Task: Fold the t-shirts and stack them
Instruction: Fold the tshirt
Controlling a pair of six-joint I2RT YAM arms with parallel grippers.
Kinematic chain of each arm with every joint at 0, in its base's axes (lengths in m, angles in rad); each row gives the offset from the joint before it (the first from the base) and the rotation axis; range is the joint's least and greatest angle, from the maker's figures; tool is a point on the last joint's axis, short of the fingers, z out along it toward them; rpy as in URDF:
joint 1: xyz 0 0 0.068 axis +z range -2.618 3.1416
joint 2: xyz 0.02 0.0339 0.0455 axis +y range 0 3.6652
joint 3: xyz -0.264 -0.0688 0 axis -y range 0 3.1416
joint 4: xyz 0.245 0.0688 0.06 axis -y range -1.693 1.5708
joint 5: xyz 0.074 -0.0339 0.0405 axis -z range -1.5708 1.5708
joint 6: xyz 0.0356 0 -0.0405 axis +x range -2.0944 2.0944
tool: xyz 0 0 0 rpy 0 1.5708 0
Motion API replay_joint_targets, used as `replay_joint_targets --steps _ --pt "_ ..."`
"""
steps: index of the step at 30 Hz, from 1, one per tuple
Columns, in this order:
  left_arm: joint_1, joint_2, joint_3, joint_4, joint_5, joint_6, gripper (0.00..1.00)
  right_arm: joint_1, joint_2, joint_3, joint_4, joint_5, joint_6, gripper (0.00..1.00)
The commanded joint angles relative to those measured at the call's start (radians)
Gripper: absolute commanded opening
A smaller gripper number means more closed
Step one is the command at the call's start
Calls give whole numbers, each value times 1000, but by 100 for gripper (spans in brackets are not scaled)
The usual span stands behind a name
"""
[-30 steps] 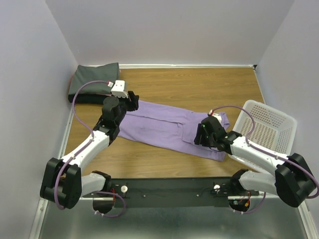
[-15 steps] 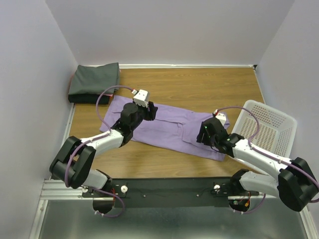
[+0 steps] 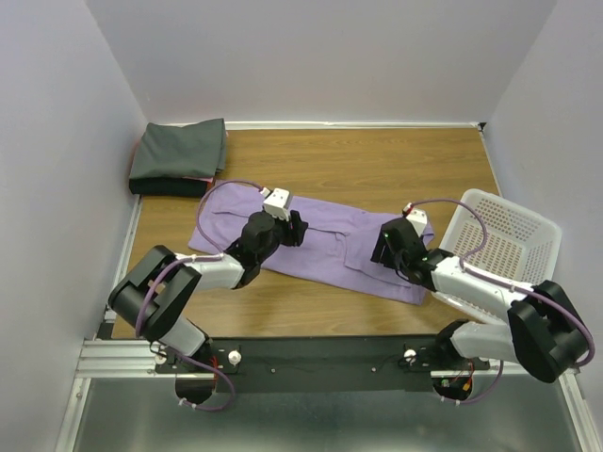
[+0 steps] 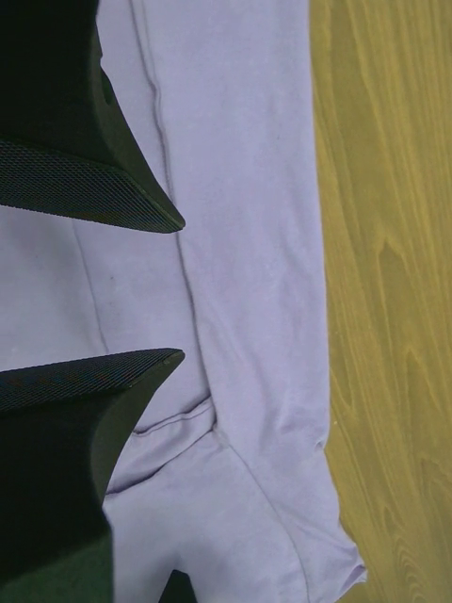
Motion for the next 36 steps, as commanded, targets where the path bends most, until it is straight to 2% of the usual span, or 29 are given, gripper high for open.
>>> replay_joint_targets --steps 1,11,19,26,33,36 --pt "-29 35 -25 54 -65 -41 60 -25 46 -13 69 39 -19 72" --pt "-72 81 -76 74 -78 -116 60 -173 156 1 167 -125 -48 72" --pt "-93 52 -99 82 -76 -127 60 -251 338 84 251 -243 -71 72" --pt "-106 0 -127 82 -91 -138 60 -351 604 301 254 -332 -111 72" --pt "-106 -34 -121 16 -171 -124 60 -397 774 557 225 -414 -158 72" --pt "-104 -25 -113 -8 -235 -125 60 -398 785 625 193 -474 -196 75"
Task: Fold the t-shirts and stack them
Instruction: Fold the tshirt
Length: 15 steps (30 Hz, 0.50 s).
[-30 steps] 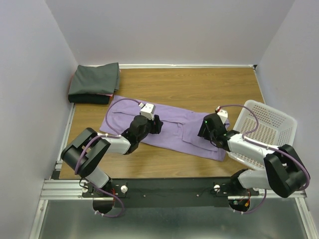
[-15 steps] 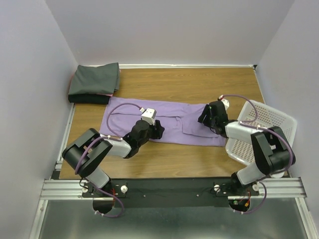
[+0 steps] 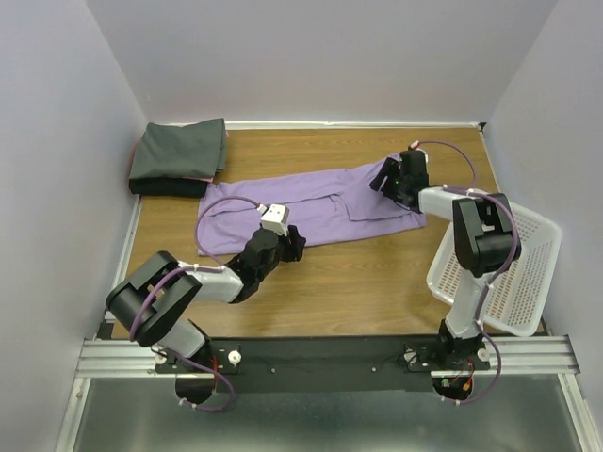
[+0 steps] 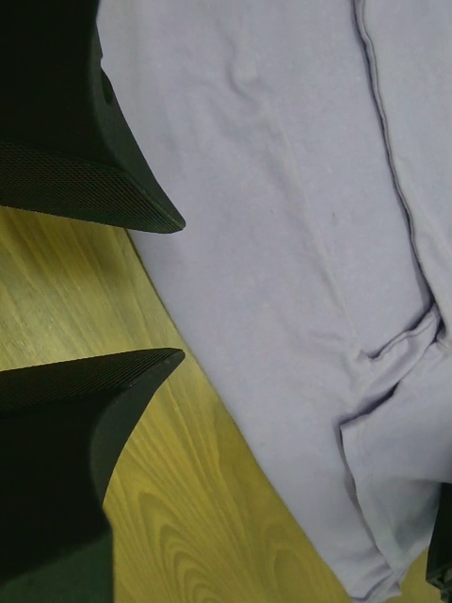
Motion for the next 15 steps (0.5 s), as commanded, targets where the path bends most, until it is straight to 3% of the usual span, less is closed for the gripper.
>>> replay_joint_targets --steps 1,9,15 --pt "-6 -4 11 -38 -130 0 60 -2 53 57 -152 -117 -75 76" --pt "-1 112 69 -48 -176 -26 61 -1 -132 -37 -165 -114 -109 94" --pt "-3 175 99 -28 -142 -29 61 13 -234 -143 -163 -107 -106 94"
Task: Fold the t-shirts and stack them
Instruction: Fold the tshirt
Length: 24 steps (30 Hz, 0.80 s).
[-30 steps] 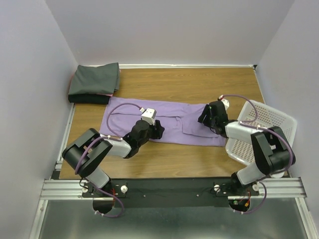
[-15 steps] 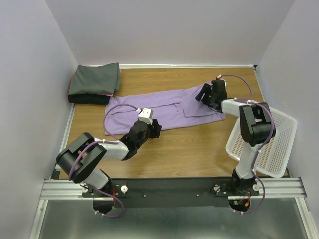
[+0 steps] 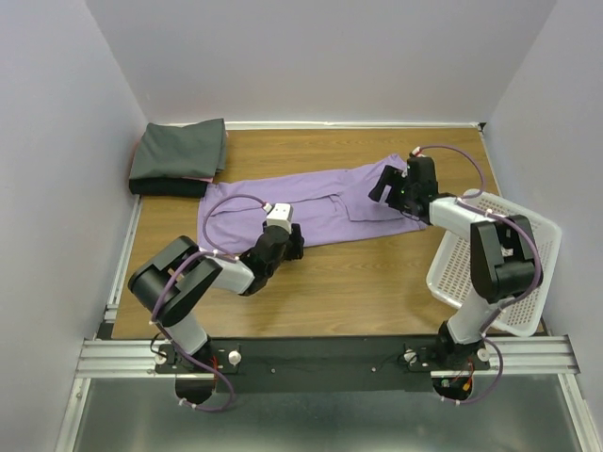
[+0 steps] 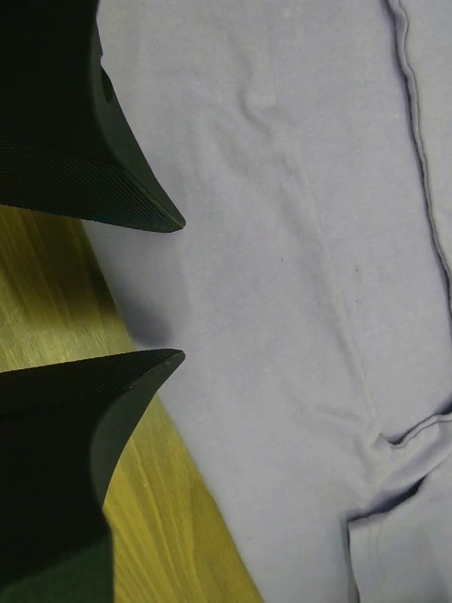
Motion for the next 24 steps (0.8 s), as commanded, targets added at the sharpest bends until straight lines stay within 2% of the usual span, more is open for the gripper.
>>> replay_joint_targets --steps 1,14,24 --pt "-3 35 15 25 -21 -12 61 12 -56 -60 -31 -17 -19 94" --pt "-14 61 -61 97 57 -84 60 11 22 -73 -64 29 17 95" --pt "-77 63 -84 134 85 -158 60 -1 128 93 -149 196 -24 96"
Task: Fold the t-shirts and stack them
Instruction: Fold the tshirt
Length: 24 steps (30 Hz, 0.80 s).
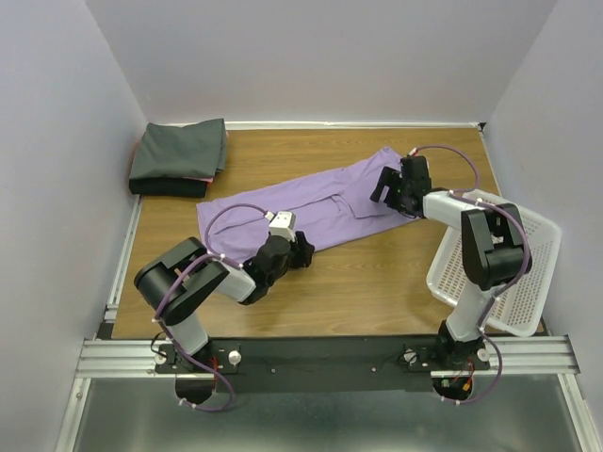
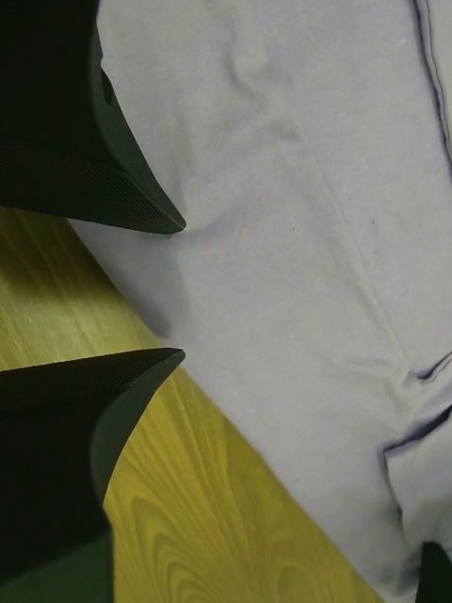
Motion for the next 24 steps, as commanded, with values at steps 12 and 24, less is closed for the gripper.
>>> replay_joint_targets --steps 12,24 --pt "-78 12 17 -9 69 -93 60 -14 317 396 -219 117 -78 98" --pt "-134 90 86 42 95 -157 60 -13 536 721 -321 8 -115 98"
